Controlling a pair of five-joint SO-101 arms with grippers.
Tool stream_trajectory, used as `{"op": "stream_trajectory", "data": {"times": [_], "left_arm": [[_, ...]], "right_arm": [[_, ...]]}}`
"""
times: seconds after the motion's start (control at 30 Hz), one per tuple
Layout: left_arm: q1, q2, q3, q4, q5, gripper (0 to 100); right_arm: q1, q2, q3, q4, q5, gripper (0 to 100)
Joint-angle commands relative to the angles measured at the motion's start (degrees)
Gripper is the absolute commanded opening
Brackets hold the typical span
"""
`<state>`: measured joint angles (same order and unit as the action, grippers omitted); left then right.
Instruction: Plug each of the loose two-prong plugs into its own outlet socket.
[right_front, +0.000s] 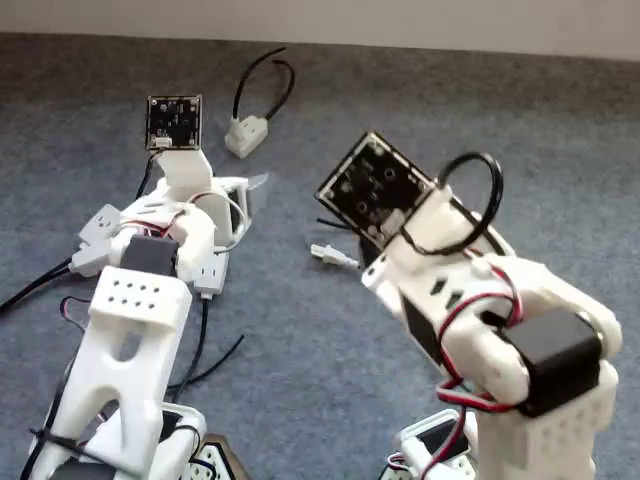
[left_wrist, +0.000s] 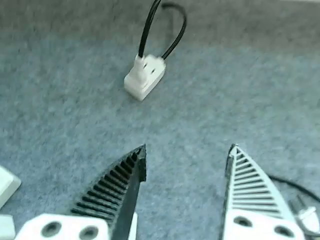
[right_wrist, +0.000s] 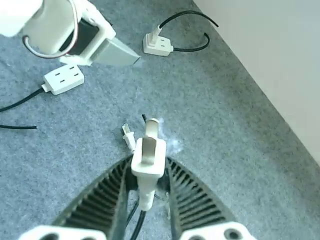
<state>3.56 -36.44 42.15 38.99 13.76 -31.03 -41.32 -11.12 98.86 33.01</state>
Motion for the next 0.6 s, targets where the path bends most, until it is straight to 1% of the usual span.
{"op": "stream_trajectory", "data": {"times": [0.0,0.07,0.13,0.27,0.4,0.5,0.57], "left_arm": [[4.97,-6.11,-0.4,-5.71,3.6,26],[7.08,-7.6,-0.4,-8.44,5.8,26],[9.89,-9.19,-0.48,-10.46,6.42,26],[16.66,-12.0,-0.48,-10.9,6.68,27],[22.9,-15.08,-0.48,-12.13,6.33,26],[24.4,-16.57,-0.4,-13.8,6.24,26],[24.4,-16.92,-0.4,-14.42,6.24,26]], "right_arm": [[0.92,-4.62,2.51,0.57,-0.26,0.6],[1.01,-5.58,3.65,0.31,-0.26,0.6],[1.1,-6.29,4.79,0.31,-0.26,0.6],[1.8,-7.16,7.87,0.31,-0.35,0.6],[8.4,-8.04,13.41,-3.82,-0.26,0.6],[13.41,-9.45,20.0,-10.33,0.09,0.6],[14.64,-10.86,24.75,-14.55,0.09,0.6]]}}
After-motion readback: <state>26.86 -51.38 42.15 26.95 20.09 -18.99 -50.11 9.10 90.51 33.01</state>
